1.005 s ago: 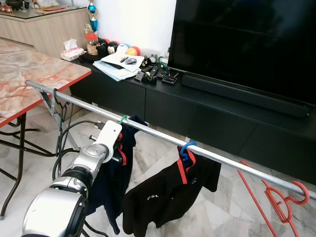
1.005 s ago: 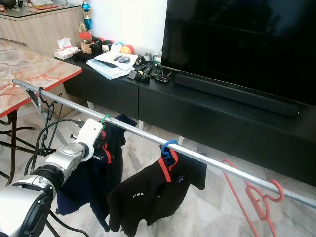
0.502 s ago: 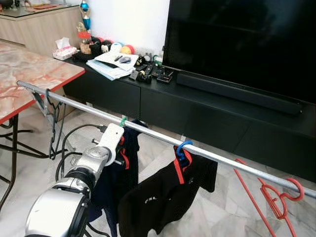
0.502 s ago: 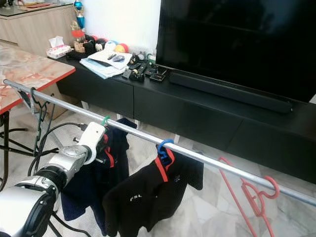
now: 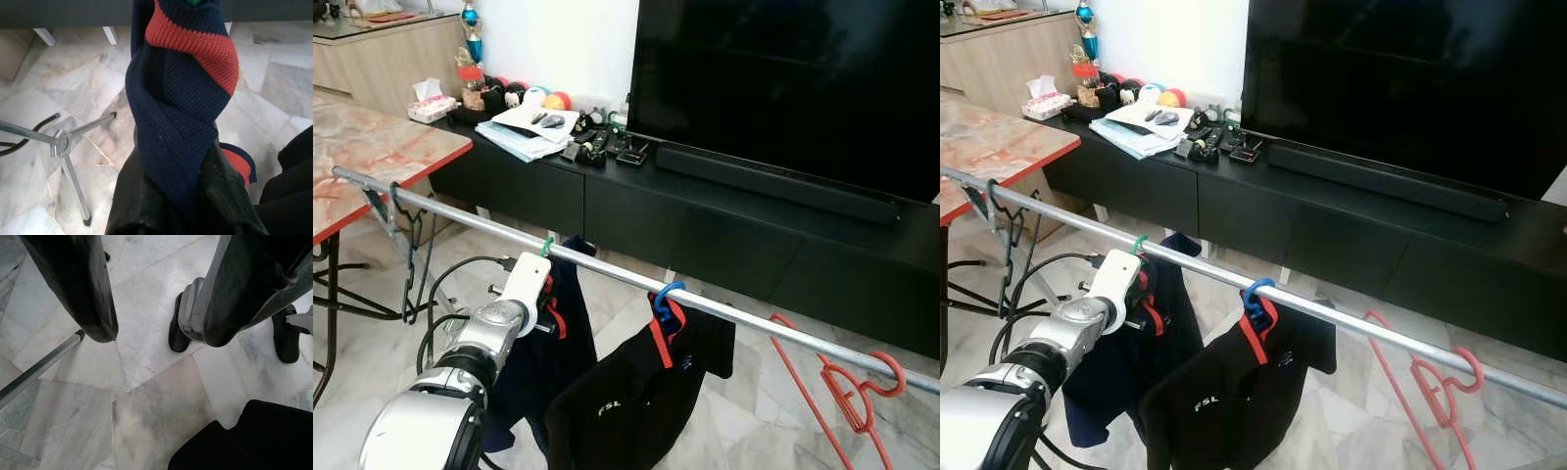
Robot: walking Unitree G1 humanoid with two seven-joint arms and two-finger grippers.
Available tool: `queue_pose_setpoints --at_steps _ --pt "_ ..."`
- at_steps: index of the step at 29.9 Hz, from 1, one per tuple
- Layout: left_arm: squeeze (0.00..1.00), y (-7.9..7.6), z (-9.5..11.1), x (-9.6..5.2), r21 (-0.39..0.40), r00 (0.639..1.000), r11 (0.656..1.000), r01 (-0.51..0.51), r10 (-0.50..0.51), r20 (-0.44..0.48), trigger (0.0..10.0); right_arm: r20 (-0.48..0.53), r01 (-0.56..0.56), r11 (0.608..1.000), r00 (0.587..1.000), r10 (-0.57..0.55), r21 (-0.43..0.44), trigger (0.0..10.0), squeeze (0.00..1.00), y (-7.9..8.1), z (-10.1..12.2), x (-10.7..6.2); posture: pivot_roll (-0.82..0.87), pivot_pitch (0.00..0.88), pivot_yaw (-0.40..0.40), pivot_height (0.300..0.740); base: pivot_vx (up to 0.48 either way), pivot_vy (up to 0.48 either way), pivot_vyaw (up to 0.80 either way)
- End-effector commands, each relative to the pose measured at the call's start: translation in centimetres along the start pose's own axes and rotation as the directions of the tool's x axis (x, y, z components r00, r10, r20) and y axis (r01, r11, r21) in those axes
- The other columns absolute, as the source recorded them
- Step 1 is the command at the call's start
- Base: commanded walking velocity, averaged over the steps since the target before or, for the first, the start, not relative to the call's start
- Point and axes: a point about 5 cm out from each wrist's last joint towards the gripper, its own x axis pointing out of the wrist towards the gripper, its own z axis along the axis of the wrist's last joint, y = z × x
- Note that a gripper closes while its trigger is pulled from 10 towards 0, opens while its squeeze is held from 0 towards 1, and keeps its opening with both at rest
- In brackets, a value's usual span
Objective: Hang hanger
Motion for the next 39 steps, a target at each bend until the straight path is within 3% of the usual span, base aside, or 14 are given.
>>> queue_pose_setpoints --at_steps 1,13,19,25,26,27,28,29,39 --pt "0.0 -0.1 -3.7 -0.4 -0.007 0.992 1.0 0.001 -0.002 -0.122 10.0 0.003 0.006 1.0 1.0 -0.006 -0.007 10.0 0.0 -0.2 0.1 0.0 0.02 0.008 -0.073 0.74 0.0 0.0 0.0" --pt "0.0 0.9 -3.2 -0.7 -0.002 0.998 1.0 -0.022 0.022 -0.054 10.0 0.012 0.006 1.0 1.0 -0.006 0.009 10.0 0.0 0.3 0.4 0.1 0.03 0.0 -0.057 0.74 0.0 0.0 0.0" --pt "0.0 0.9 -1.5 -0.8 -0.031 0.994 0.999 -0.025 0.028 0.107 10.0 0.016 0.004 1.0 1.0 -0.005 0.015 10.0 0.0 0.7 0.6 0.2 0.05 0.0 -0.051 0.74 0.0 0.0 0.0" --pt "0.0 0.8 -1.7 -0.8 -0.033 0.995 0.999 -0.025 0.028 0.097 10.0 0.022 0.0 1.0 1.0 0.0 0.024 10.0 0.0 0.9 0.9 0.3 0.06 0.0 -0.045 0.74 0.0 0.0 0.0" --pt "0.5 0.8 -1.7 -0.8 -0.031 0.995 0.999 -0.023 0.027 0.1 10.0 0.023 -0.001 1.0 1.0 0.0 0.026 10.0 0.0 0.9 0.9 0.3 0.06 0.0 -0.044 0.74 0.0 0.0 0.0" --pt "0.5 0.7 -1.7 -0.8 -0.03 0.994 0.999 -0.023 0.026 0.102 10.0 0.023 -0.001 1.0 1.0 0.0 0.027 10.0 0.0 1.0 0.9 0.3 0.06 0.0 -0.044 0.74 0.0 0.0 0.0" --pt "0.79 0.8 -1.7 -0.8 -0.028 0.994 0.999 -0.023 0.026 0.108 10.0 0.024 -0.001 1.0 1.0 0.001 0.028 10.0 0.0 1.0 0.9 0.3 0.06 0.0 -0.044 0.74 0.0 0.0 0.0" --pt "1.0 0.8 -1.7 -0.8 -0.029 0.993 0.999 -0.024 0.027 0.111 10.0 0.025 -0.001 1.0 1.0 0.001 0.029 10.0 0.0 1.0 0.9 0.3 0.06 0.0 -0.043 0.74 0.0 0.0 0.0" --pt "1.0 1.1 -1.1 -1.0 -0.049 0.987 0.998 -0.032 0.039 0.157 10.0 0.025 -0.002 0.999 1.0 0.001 0.037 10.0 0.0 1.1 1.0 0.3 0.06 0.0 -0.043 0.74 0.0 0.0 0.0"
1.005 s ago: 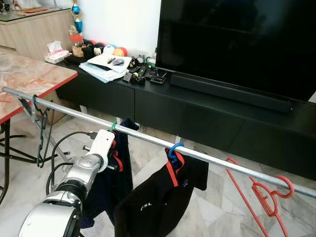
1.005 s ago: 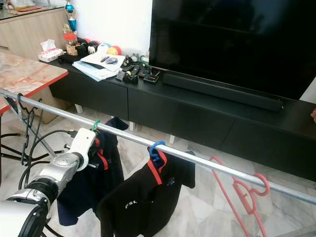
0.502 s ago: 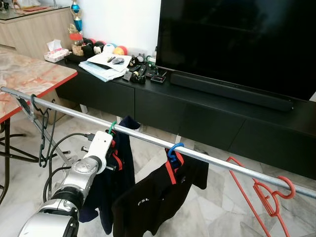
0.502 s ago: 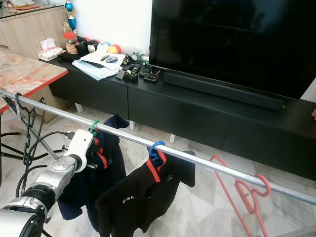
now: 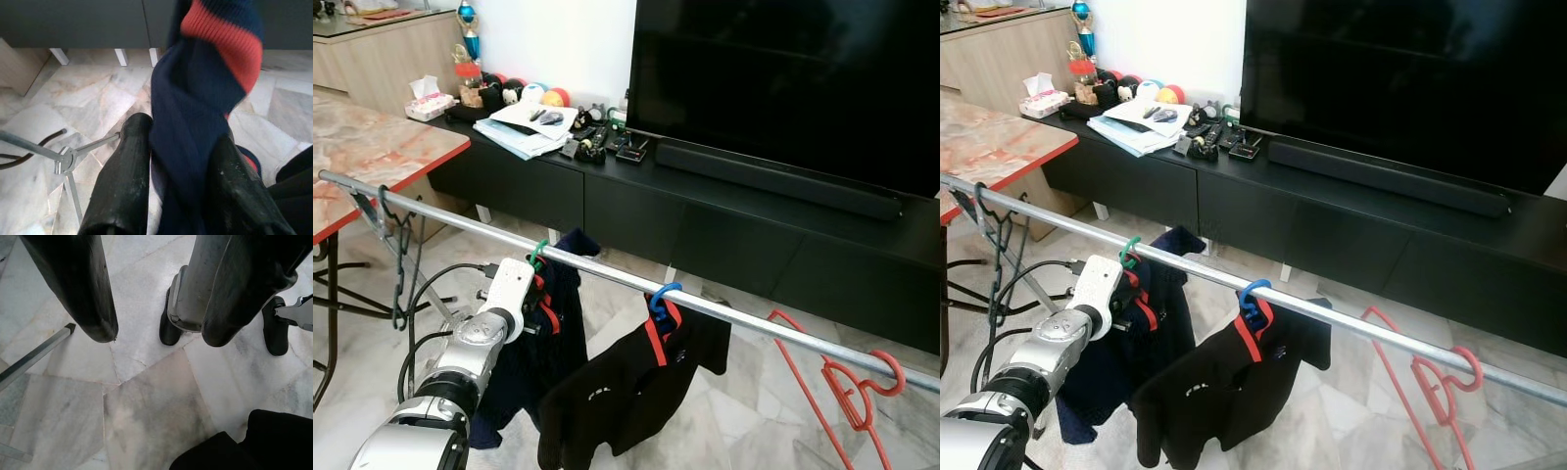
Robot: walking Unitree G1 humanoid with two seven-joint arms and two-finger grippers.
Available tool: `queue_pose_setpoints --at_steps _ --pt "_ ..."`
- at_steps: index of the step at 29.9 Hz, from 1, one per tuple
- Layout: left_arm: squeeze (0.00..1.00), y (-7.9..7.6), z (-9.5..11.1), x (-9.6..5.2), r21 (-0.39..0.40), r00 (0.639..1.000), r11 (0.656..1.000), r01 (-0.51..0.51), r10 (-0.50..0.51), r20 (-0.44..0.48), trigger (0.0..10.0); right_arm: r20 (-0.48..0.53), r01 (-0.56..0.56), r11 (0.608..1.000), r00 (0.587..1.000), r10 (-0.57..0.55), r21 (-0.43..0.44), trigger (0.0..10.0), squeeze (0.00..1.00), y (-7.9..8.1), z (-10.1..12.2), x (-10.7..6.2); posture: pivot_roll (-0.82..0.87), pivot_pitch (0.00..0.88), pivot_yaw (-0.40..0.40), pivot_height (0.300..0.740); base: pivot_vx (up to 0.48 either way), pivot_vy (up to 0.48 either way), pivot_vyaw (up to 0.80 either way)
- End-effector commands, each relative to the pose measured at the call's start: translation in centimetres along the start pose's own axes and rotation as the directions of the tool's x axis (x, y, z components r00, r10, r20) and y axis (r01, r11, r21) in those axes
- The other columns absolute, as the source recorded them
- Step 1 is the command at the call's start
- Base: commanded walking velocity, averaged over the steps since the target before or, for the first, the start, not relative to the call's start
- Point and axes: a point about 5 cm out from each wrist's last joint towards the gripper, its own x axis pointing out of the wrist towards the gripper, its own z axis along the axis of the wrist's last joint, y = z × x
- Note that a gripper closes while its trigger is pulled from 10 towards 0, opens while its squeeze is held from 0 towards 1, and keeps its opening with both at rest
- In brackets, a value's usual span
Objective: Hang hanger
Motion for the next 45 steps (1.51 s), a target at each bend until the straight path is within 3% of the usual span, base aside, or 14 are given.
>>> queue_pose_setpoints --at_steps 1,13,23,26,27,30,31,33,34,36,38,41,42,45 --pt "1.0 0.1 -0.2 -0.2 -0.012 1.0 1.0 -0.005 0.005 0.012 10.0 0.001 0.005 1.0 1.0 -0.005 0.012 10.0 0.0 0.0 0.1 0.0 0.06 0.0 -0.043 0.74 0.0 0.0 0.0" --pt "1.0 0.9 0.2 -1.5 -0.061 0.989 0.998 -0.014 0.023 0.144 10.0 0.004 0.003 1.0 1.0 -0.003 0.012 10.0 0.0 0.0 0.1 0.0 0.08 0.0 -0.05 0.74 0.0 0.0 0.0" --pt "1.0 0.9 -1.4 -6.4 -0.049 0.969 0.999 0.019 -0.007 0.248 10.0 0.006 -0.001 1.0 1.0 0.001 0.014 10.0 0.0 0.0 0.2 0.0 0.1 0.0 -0.046 0.74 0.0 0.0 0.0" --pt "1.0 1.3 -2.8 -7.8 -0.07 0.97 0.997 -0.027 0.043 0.24 10.0 0.006 -0.001 1.0 1.0 0.001 0.015 10.0 0.0 0.0 0.2 0.0 0.11 0.0 -0.042 0.74 0.0 0.0 0.0" --pt "1.0 1.4 -3.5 -8.2 -0.071 0.973 0.997 -0.042 0.058 0.224 10.0 0.006 -0.001 1.0 1.0 0.001 0.015 10.0 0.0 0.0 0.2 0.0 0.11 0.0 -0.042 0.74 0.0 0.0 0.0" --pt "0.38 1.5 -6.8 -10.1 -0.068 0.987 0.993 -0.097 0.105 0.121 10.0 0.006 -0.003 1.0 1.0 0.003 0.018 10.0 0.0 0.1 0.1 0.0 0.11 0.0 -0.034 0.74 0.0 0.0 0.0" --pt "0.0 1.6 -8.2 -10.6 -0.077 0.988 0.989 -0.127 0.133 0.073 10.0 0.006 -0.004 1.0 1.0 0.004 0.019 10.0 0.0 0.1 0.1 0.0 0.12 0.0 -0.03 0.74 0.0 0.0 0.0" --pt "0.0 1.8 -9.9 -11.1 -0.095 0.986 0.981 -0.167 0.169 0.011 10.0 0.006 -0.005 1.0 1.0 0.005 0.02 10.0 0.0 0.2 0.1 0.0 0.12 0.0 -0.027 0.74 0.0 0.0 0.0" --pt "0.0 1.7 -12.5 -11.7 -0.105 0.979 0.976 -0.19 0.181 -0.091 10.0 0.006 -0.006 1.0 1.0 0.006 0.021 10.0 0.0 0.2 0.1 0.0 0.12 0.0 -0.025 0.74 0.0 0.0 0.0" --pt "0.0 1.5 -14.4 -12.2 -0.086 0.968 0.976 -0.198 0.181 -0.171 10.0 0.006 -0.008 1.0 1.0 0.007 0.021 10.0 0.0 0.3 0.1 0.1 0.12 0.0 -0.024 0.74 0.0 0.0 0.0" --pt "0.0 0.8 -17.9 -13.3 -0.095 0.93 0.972 -0.213 0.172 -0.326 10.0 0.007 -0.009 1.0 1.0 0.009 0.024 10.0 0.0 0.4 0.1 0.1 0.11 0.0 -0.02 0.74 0.0 0.0 0.0" --pt "0.0 0.1 -19.7 -13.9 -0.076 0.895 0.979 -0.19 0.141 -0.423 10.0 0.009 -0.008 1.0 1.0 0.008 0.028 10.0 0.0 0.4 0.1 0.1 0.11 0.0 -0.019 0.74 0.0 0.0 0.0" --pt "0.0 -1.0 -21.6 -14.7 -0.064 0.846 0.986 -0.154 0.098 -0.524 10.0 0.018 0.003 0.997 1.0 -0.004 0.074 10.0 0.0 0.5 0.1 0.1 0.1 0.0 -0.016 0.74 0.0 0.0 0.0" --pt "0.0 -1.8 -22.6 -15.3 -0.078 0.814 0.986 -0.145 0.074 -0.575 10.0 0.026 0.017 0.99 0.999 -0.021 0.137 10.0 0.0 0.5 0.0 0.1 0.1 0.0 -0.01 0.74 0.0 0.0 0.0"
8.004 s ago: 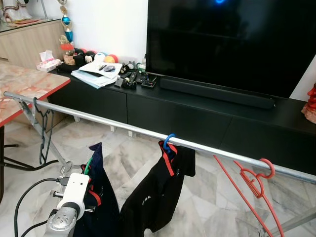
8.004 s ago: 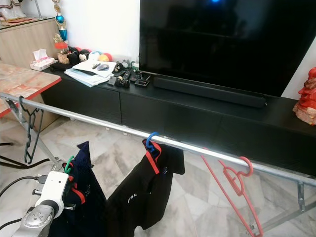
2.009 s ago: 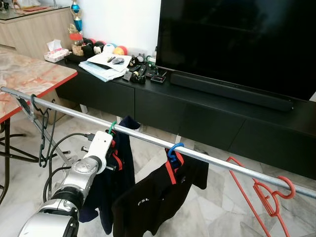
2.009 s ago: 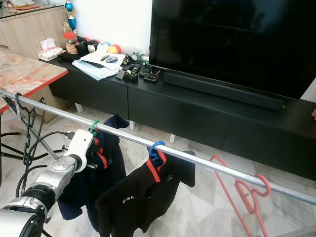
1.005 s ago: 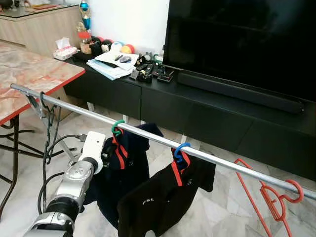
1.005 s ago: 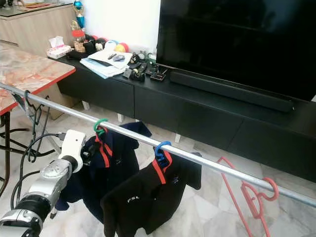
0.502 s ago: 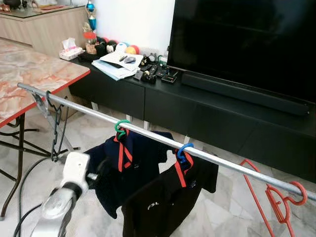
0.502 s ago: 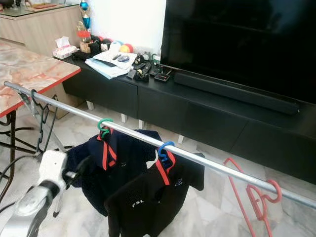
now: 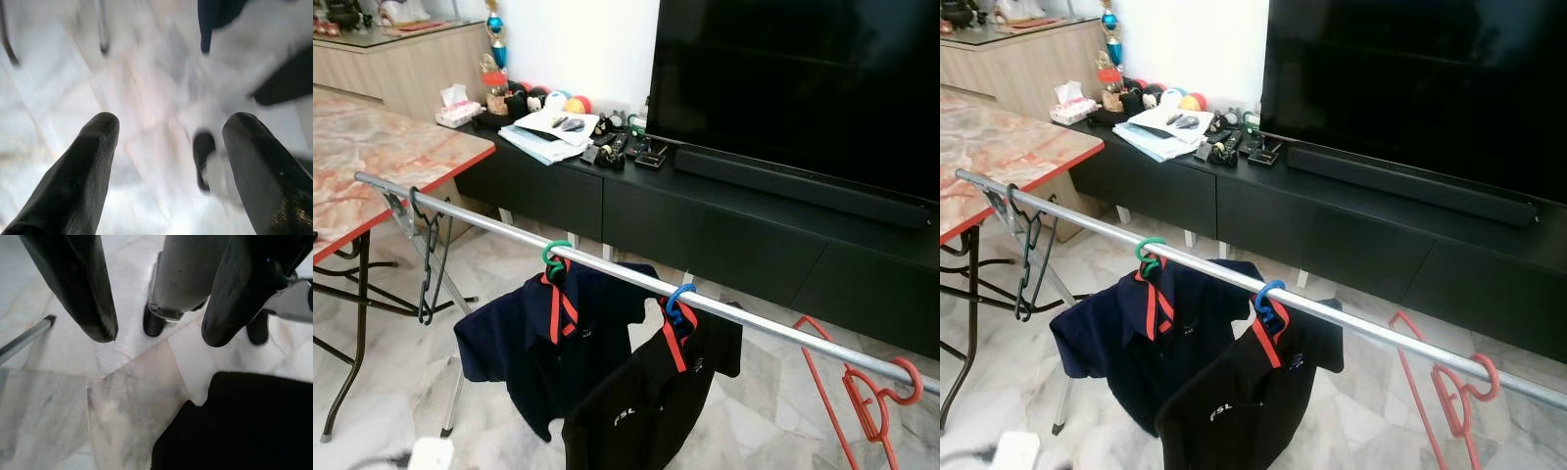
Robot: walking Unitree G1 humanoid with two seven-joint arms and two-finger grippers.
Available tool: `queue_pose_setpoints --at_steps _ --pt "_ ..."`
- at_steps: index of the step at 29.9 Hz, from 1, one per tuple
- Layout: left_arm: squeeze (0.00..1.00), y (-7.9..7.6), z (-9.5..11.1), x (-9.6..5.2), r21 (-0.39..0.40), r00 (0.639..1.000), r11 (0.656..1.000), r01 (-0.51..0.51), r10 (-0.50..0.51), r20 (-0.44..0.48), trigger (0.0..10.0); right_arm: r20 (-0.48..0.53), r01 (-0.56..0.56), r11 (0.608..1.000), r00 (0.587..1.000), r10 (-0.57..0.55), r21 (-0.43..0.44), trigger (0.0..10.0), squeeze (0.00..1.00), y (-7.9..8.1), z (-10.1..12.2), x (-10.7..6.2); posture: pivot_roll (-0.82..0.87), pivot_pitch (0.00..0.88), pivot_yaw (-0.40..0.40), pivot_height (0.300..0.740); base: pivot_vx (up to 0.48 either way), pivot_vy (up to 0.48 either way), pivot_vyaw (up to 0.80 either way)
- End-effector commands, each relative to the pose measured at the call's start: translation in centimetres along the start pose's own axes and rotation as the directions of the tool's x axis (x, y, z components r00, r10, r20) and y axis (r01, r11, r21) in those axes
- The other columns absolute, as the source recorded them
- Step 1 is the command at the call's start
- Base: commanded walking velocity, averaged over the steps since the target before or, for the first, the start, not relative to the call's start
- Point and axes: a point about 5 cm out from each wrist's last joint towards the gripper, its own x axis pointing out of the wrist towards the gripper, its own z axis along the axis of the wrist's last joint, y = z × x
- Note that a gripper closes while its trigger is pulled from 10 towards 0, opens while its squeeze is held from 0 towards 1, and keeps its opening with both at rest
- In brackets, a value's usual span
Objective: Hang hanger
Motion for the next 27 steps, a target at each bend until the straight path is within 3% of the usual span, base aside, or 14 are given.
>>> queue_pose_setpoints --at_steps 1,6,13,21,27 --pt "0.0 -0.6 -1.3 0.0 0.008 0.997 1.0 0.003 -0.002 -0.082 10.0 0.015 0.03 0.996 0.999 -0.031 0.079 10.0 0.0 -0.2 -0.1 0.0 0.1 0.0 -0.005 0.74 0.0 0.0 0.0" --pt "0.0 -1.3 -2.0 0.1 0.009 0.991 1.0 0.017 -0.015 -0.131 10.0 0.015 0.033 0.995 0.999 -0.035 0.099 10.0 0.0 0.0 -0.2 0.0 0.07 0.0 0.005 0.74 0.0 0.0 0.0" --pt "0.0 -2.8 -0.7 1.0 0.009 0.992 0.999 0.036 -0.035 -0.118 10.0 0.007 0.032 0.997 0.999 -0.032 0.072 10.0 0.0 -0.1 -0.2 0.0 0.06 0.0 0.0 0.74 0.0 0.0 0.0" --pt "0.0 -1.8 -1.0 1.0 0.007 0.985 1.0 0.029 -0.028 -0.169 10.0 0.013 0.034 0.996 0.999 -0.036 0.081 10.0 0.0 -0.2 -0.2 0.0 0.06 0.0 -0.006 0.74 0.0 0.0 0.0" --pt "0.0 -1.5 -1.7 0.9 0.003 0.98 1.0 0.014 -0.013 -0.201 10.0 0.019 0.032 0.996 0.999 -0.034 0.088 10.0 0.0 -0.1 -0.2 0.0 0.06 0.0 -0.01 0.74 0.0 0.426 0.0"
